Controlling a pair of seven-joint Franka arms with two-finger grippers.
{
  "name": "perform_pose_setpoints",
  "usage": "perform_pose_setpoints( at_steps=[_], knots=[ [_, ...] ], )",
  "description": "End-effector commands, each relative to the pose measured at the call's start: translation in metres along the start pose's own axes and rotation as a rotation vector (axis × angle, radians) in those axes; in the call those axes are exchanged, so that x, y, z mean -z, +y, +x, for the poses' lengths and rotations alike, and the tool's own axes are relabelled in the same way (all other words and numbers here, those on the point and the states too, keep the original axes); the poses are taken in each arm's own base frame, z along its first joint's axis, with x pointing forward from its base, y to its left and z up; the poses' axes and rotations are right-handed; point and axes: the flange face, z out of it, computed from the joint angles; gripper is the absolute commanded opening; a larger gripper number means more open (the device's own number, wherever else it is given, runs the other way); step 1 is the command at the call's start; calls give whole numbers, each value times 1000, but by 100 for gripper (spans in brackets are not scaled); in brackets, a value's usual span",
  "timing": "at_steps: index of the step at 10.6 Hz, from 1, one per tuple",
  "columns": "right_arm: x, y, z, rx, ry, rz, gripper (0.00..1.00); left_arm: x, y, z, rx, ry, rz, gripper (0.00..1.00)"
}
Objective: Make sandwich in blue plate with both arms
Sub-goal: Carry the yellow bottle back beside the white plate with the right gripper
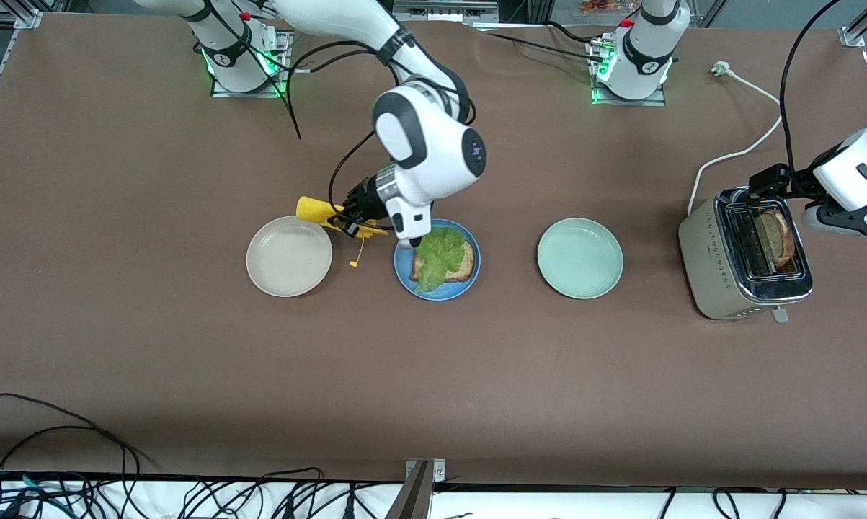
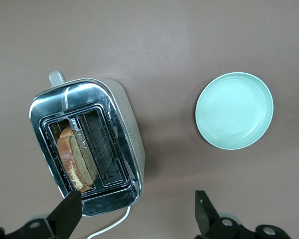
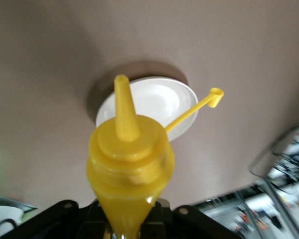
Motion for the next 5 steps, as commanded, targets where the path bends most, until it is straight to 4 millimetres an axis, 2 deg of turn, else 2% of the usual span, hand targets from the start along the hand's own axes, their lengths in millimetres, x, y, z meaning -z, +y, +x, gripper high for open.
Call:
perform_pose_setpoints(
  at_steps=[1,3,5],
  knots=[
    [-8,61,-42,42,187,227,12,2,-5,-1,-10,11,-5,100],
    [-33,112,-72,90,331,377,12,2,-8,0,-9,19,-3,100],
    [-67,153,-95,190,471,472,12,-1,-13,2,-4,25,-2,100]
  ],
)
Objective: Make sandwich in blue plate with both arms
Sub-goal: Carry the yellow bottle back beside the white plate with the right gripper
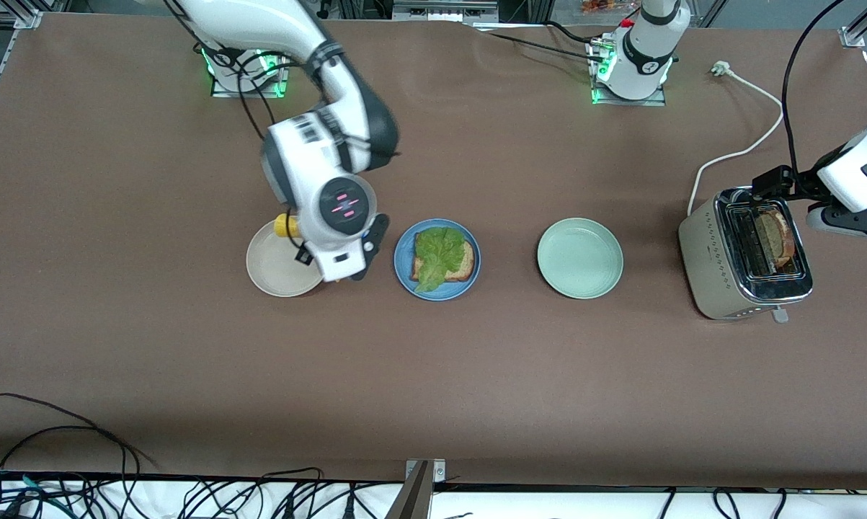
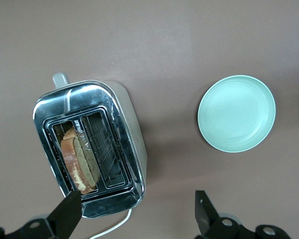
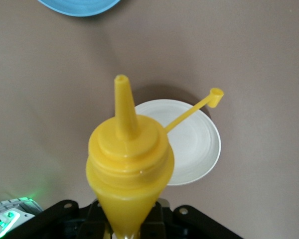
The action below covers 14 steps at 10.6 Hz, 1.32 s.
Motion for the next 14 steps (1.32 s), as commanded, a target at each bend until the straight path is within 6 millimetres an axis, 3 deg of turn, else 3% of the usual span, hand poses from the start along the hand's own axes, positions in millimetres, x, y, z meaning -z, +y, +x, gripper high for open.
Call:
perform_pose_setpoints(
  at_steps=[1,4,7,11,14],
  knots=[
    [-3,57,-49,180,223,162,12,-3,-12,2,-6,16,-3,100],
    [-18,110,-101,358,471,273,12,-11,-33,5,-18,31,6,100],
    [-46,149,-159,535,697,371,12,-22,-47,7,-2,16,5,100],
    [-84,179,-208,738,855,350,12,-30,-58,9,-8,16,8,100],
    [-127,201,-236,895,974,294,12,-37,-64,11,-11,16,10,100]
  ],
)
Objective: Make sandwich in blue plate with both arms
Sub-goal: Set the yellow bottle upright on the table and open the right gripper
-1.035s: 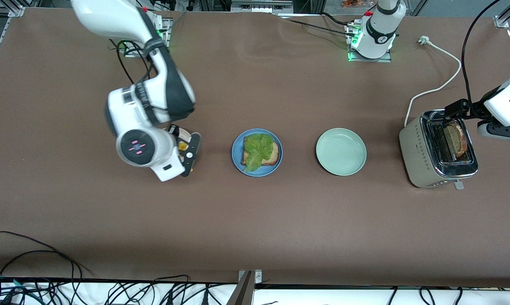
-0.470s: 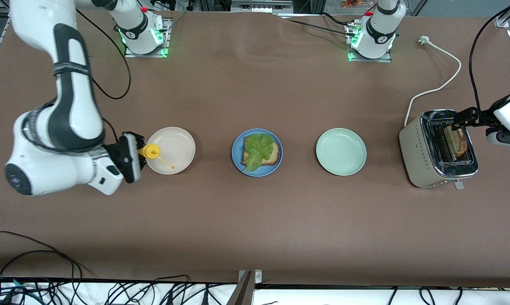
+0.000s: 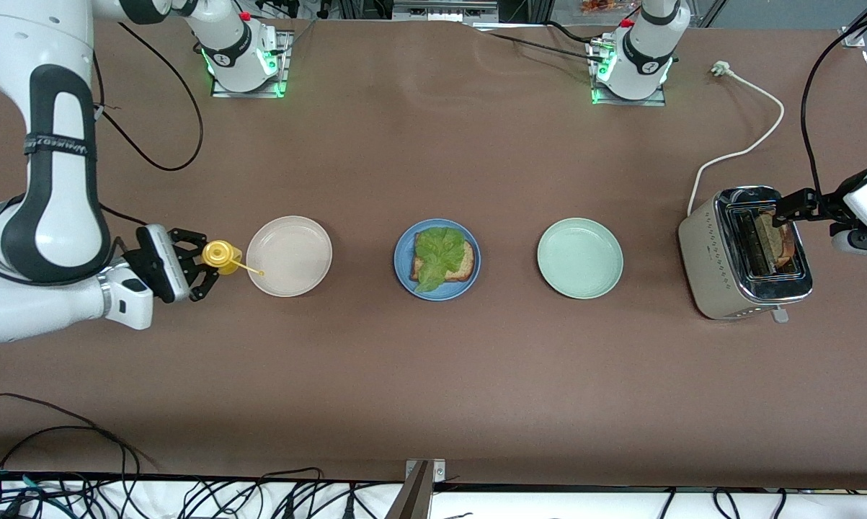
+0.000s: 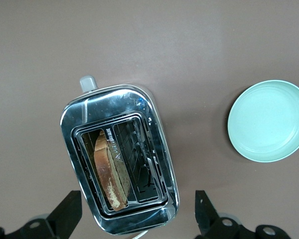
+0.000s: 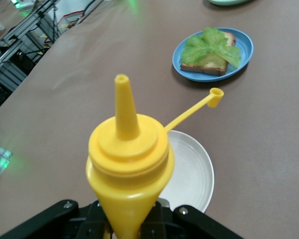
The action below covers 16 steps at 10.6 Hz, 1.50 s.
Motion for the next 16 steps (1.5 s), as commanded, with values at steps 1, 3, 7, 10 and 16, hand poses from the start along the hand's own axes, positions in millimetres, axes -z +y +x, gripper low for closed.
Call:
perform_pose_setpoints(
  at_steps=[1,3,7,10,16],
  knots=[
    [-4,-10,-50,176,95,-3,12,-7,-8,4,-23,13,0,100],
    [-15,-13,-87,251,129,0,12,-17,-16,7,-11,20,5,100],
    [-57,-23,-148,317,207,23,12,-46,-34,20,-6,30,25,100],
    [-86,-22,-179,311,243,44,12,-67,-46,23,15,12,23,100],
    [-111,-28,-200,278,307,51,100,-102,-63,24,44,-37,12,100]
  ],
)
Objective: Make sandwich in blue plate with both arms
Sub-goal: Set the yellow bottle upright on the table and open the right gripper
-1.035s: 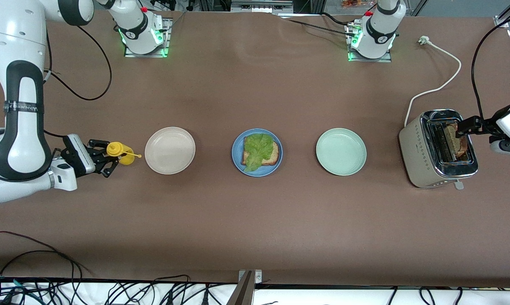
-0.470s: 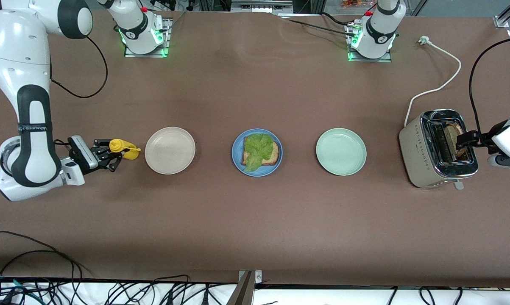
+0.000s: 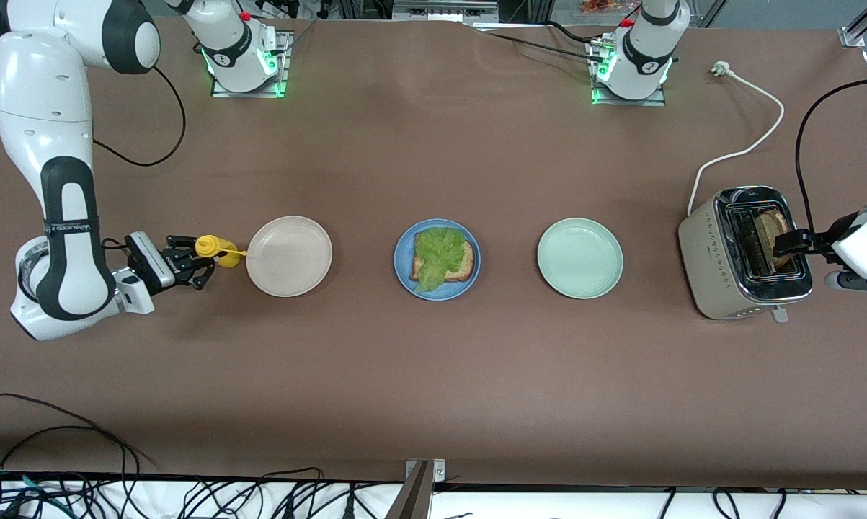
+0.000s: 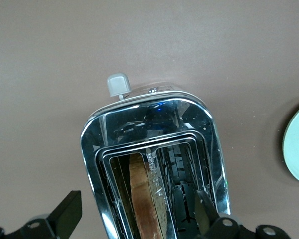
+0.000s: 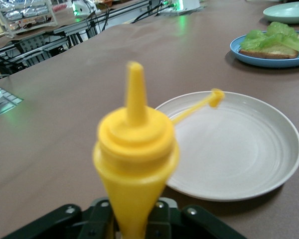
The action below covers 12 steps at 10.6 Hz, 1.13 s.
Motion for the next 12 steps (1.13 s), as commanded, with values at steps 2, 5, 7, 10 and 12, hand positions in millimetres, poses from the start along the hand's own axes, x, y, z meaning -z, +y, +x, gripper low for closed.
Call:
perform_pose_setpoints(
  at_steps=[2,5,7,10,12],
  knots=[
    [6,-5,8,-14,59,-16,100,-17,-5,0,-6,-9,-21,93],
    [36,-12,29,-91,35,13,100,-20,-6,0,-4,-15,-23,71],
    [66,-21,42,-169,-30,32,100,-23,-7,1,-3,-19,-22,65],
    [108,-18,70,-271,-208,45,100,-29,-11,3,2,-20,-16,65],
    [136,-17,112,-422,-342,30,100,-33,-14,4,-6,-22,-14,55]
  ],
)
